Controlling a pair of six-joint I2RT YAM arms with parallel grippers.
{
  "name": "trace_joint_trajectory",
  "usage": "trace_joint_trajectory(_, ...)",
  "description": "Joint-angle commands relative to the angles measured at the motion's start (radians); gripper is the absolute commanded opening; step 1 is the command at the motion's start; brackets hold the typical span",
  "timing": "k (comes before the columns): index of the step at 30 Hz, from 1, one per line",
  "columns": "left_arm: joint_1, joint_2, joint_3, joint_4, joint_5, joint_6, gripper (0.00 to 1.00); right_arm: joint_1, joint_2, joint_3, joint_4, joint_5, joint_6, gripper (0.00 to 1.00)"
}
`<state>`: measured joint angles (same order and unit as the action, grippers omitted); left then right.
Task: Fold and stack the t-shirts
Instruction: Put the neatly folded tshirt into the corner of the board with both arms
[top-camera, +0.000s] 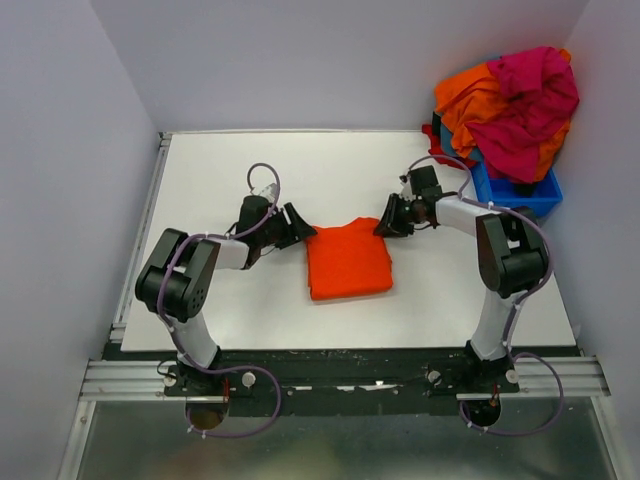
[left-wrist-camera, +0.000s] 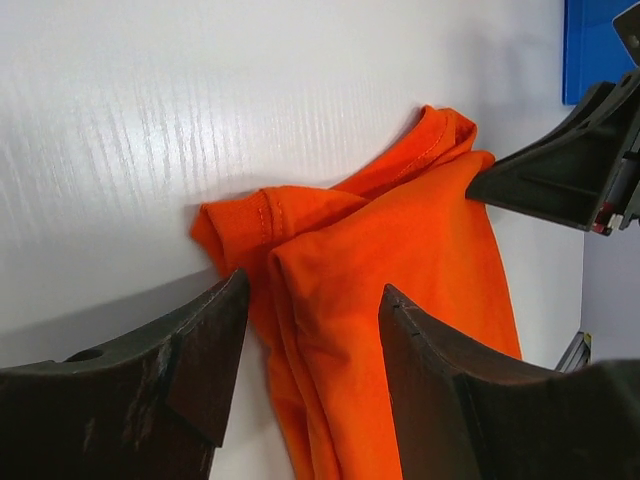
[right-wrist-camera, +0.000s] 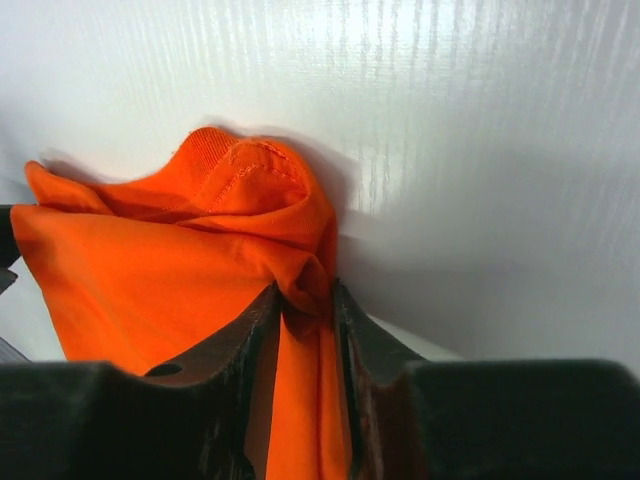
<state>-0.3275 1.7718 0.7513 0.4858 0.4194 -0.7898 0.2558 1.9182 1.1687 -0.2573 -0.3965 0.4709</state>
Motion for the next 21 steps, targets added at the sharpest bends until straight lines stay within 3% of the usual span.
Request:
trace_joint_trajectory(1,-0.002,-0.043,-0.055,0.048,-0.024,0.02,0.67,0.007,0.039,0.022,-0.008,-0.01,0.006,0.29)
trace_joint_trajectory(3,-0.002,-0.043,-0.052,0.042,-0.024,0.027,0.67,0.007,0.033,0.02,-0.008,0.007,0.008,0.19)
trace_joint_trajectory(7,-0.002,-0.009,-0.037,0.042,-0.024,0.024,0.65,0.007,0.022,0.016,-0.01,0.018,0.008,0.13)
trace_joint_trajectory(13,-0.015,0.017,-0.01,0.028,-0.04,0.026,0.43,0.007,0.005,0.013,-0.011,0.025,-0.003,0.07)
trace_joint_trajectory(17,-0.039,0.038,0.016,-0.001,-0.077,0.029,0.36,0.007,-0.002,0.017,-0.023,0.033,-0.015,0.01)
trace_joint_trajectory(19,-0.051,0.046,0.025,0.007,-0.091,0.024,0.28,0.007,-0.008,0.017,-0.031,0.041,-0.018,0.01)
trace_joint_trajectory(21,-0.067,0.055,0.037,0.014,-0.102,0.018,0.07,0.007,-0.019,0.016,-0.043,0.065,-0.023,0.01)
